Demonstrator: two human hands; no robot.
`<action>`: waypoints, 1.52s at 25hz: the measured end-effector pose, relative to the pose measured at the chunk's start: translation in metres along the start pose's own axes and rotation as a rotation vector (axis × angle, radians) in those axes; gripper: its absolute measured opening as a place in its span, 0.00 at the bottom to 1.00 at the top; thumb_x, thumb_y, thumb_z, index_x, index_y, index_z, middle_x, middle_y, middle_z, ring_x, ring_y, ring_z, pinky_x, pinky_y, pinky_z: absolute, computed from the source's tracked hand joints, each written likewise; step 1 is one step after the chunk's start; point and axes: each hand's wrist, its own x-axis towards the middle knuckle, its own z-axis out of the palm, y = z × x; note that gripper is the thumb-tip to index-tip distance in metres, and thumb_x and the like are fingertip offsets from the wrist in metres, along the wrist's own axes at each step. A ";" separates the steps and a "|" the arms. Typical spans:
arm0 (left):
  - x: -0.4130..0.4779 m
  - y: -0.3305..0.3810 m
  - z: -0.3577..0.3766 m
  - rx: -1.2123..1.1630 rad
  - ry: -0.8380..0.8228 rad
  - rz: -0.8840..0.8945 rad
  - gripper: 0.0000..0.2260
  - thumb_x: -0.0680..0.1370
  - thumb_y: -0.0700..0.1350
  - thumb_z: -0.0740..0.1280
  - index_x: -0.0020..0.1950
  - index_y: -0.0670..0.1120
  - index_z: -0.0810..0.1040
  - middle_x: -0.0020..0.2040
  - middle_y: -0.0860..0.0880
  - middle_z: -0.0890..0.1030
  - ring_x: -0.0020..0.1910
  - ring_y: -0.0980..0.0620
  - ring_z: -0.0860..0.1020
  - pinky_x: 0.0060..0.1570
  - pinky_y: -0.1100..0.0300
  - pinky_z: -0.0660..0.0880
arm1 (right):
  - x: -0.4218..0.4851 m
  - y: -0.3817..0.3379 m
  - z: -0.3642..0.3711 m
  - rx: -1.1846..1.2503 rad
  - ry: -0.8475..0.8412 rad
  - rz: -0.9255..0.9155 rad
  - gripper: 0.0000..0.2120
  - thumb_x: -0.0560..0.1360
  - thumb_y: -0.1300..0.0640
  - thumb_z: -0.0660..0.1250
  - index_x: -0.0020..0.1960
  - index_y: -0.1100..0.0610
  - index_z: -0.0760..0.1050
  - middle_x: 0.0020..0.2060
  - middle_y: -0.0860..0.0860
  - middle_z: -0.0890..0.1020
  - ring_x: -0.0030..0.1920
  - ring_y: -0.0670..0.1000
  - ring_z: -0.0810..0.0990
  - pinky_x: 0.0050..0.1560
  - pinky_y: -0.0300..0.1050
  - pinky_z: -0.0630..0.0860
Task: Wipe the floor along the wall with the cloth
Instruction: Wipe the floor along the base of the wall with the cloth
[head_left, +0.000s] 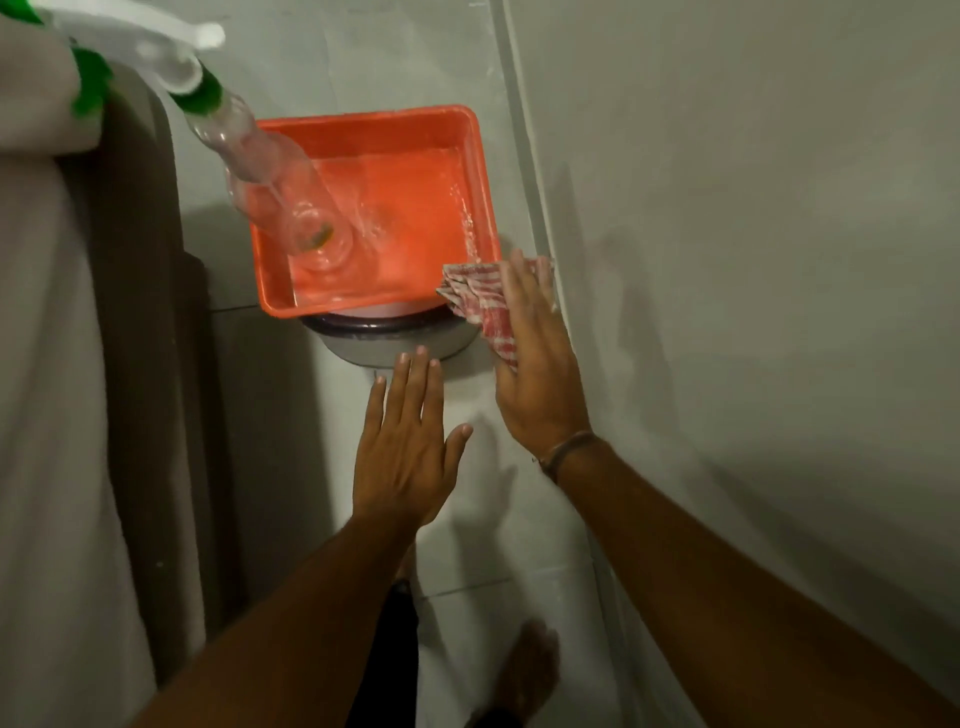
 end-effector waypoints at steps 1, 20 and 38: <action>-0.016 0.007 0.015 0.009 -0.015 -0.001 0.36 0.88 0.64 0.47 0.89 0.43 0.49 0.90 0.42 0.49 0.90 0.41 0.49 0.89 0.42 0.46 | -0.028 0.010 0.000 -0.004 -0.010 0.011 0.30 0.85 0.60 0.60 0.84 0.60 0.55 0.84 0.58 0.60 0.86 0.62 0.51 0.83 0.63 0.61; -0.030 -0.038 0.367 0.015 0.020 0.050 0.37 0.87 0.62 0.50 0.90 0.43 0.48 0.92 0.40 0.48 0.91 0.40 0.47 0.88 0.39 0.43 | -0.199 0.302 0.243 -0.538 -0.270 0.094 0.36 0.84 0.41 0.52 0.85 0.57 0.49 0.86 0.58 0.54 0.86 0.62 0.51 0.86 0.62 0.49; -0.029 -0.049 0.380 0.079 0.143 0.095 0.36 0.86 0.60 0.50 0.90 0.43 0.52 0.91 0.40 0.52 0.91 0.40 0.49 0.87 0.41 0.40 | -0.134 0.330 0.207 -0.510 -0.168 0.255 0.36 0.84 0.45 0.55 0.85 0.60 0.49 0.86 0.60 0.53 0.86 0.59 0.51 0.83 0.54 0.43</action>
